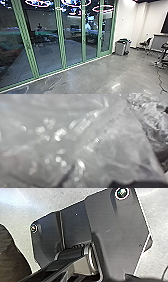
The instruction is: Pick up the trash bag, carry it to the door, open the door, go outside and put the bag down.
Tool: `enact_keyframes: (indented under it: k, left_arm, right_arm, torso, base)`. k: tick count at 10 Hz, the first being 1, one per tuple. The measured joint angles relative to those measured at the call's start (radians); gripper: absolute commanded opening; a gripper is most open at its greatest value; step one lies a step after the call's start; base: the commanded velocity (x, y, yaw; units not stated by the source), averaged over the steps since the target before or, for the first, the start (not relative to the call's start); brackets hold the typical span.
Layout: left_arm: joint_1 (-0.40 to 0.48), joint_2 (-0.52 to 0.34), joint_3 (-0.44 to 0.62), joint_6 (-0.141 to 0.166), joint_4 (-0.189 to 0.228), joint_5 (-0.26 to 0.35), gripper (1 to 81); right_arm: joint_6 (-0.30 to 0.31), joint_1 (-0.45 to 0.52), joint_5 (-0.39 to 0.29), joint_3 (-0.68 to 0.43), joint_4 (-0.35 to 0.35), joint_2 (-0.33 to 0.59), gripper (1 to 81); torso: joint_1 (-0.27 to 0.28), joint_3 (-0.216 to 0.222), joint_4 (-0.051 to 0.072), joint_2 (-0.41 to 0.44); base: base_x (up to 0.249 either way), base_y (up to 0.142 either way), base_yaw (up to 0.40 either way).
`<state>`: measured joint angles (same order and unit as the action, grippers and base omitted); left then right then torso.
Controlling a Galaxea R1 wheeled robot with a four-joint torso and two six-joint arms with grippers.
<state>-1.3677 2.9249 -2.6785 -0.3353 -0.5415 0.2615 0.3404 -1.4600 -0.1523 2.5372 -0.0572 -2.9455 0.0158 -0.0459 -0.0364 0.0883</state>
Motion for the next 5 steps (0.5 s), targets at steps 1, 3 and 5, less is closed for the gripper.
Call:
enact_keyframes:
  k: [1,3,5]
  left_arm:
    - [0.000,0.000,0.000,0.000,0.000,0.000,1.0]
    - [0.000,0.000,0.000,0.000,0.000,0.000,1.0]
    - [0.000,0.000,0.000,0.000,0.000,0.000,1.0]
  right_arm:
    - [0.000,0.000,-0.001,0.000,0.000,-0.001,81.1]
    - [0.000,0.000,-0.001,0.000,0.000,-0.001,81.1]
    - [0.000,0.000,0.000,0.000,0.000,0.000,81.1]
  torso:
    - [0.000,0.000,0.000,0.000]
    - [0.000,0.000,0.000,0.000]
    - [0.000,0.000,0.000,0.000]
  base:
    - [0.089,-0.073,0.000]
    - [0.090,-0.073,0.000]
    - [0.093,-0.065,0.000]
